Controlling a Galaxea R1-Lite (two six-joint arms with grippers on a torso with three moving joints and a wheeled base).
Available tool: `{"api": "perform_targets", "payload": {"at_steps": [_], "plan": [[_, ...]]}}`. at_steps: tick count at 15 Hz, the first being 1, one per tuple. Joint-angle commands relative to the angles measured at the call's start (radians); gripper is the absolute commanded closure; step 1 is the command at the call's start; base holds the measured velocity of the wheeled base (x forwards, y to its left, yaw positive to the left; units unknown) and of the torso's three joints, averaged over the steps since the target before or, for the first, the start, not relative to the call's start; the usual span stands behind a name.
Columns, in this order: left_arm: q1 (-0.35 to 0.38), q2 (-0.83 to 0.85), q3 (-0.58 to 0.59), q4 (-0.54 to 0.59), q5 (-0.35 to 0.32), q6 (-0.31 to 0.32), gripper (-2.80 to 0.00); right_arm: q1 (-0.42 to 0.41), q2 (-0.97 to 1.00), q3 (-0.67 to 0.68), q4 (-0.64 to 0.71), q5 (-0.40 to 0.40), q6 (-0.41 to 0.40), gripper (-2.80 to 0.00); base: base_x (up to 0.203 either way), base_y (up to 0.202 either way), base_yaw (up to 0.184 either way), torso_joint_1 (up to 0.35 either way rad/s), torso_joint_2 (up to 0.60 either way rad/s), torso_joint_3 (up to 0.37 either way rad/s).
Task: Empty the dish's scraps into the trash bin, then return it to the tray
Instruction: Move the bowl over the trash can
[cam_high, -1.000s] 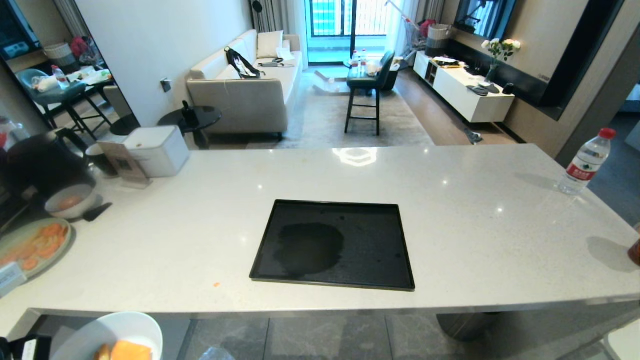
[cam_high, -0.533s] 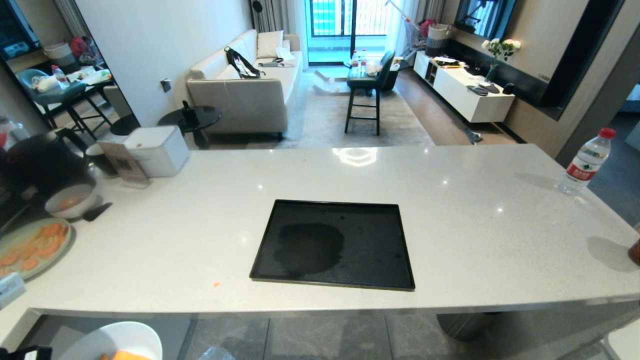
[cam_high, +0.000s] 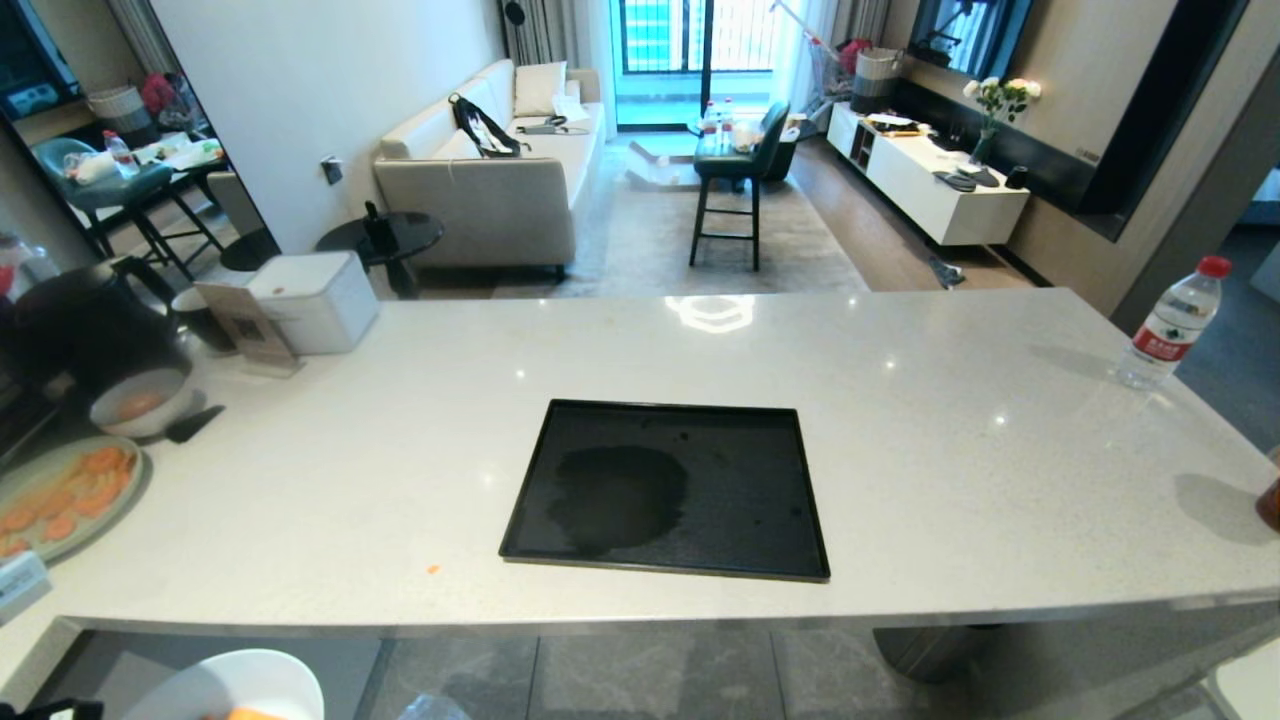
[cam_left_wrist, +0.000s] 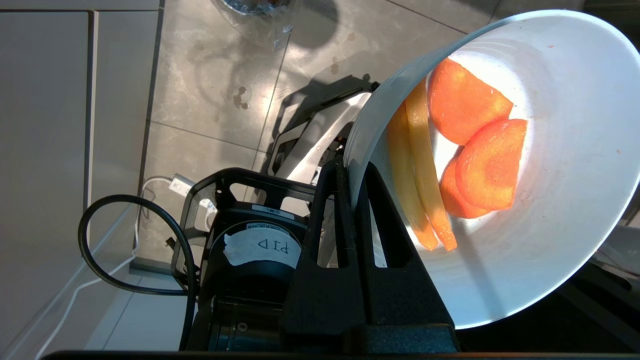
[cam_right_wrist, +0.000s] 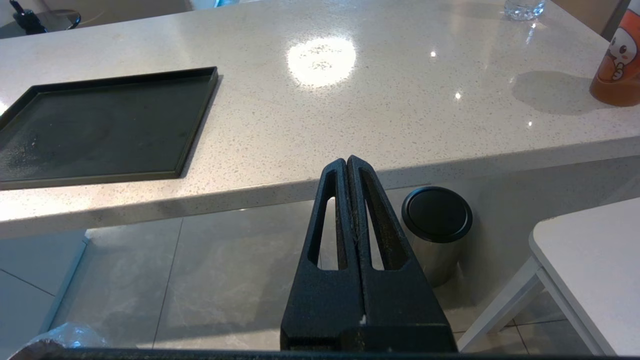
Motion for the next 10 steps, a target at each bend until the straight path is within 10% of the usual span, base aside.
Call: {"api": "perform_targets", "payload": {"at_steps": [1, 10], "plan": [[0.001, 0.0, 0.011, 0.005, 0.001, -0.001, 0.0, 0.0, 0.0, 0.0, -0.001, 0.0, 0.001, 0.0, 0.0, 0.0, 0.0, 0.0, 0.0, 0.0], [-0.001, -0.003, 0.012, 0.005, 0.002, -0.001, 0.0, 0.0, 0.001, 0.0, 0.0, 0.0, 0.001, 0.0, 0.0, 0.0, 0.0, 0.0, 0.0, 0.0]]}}
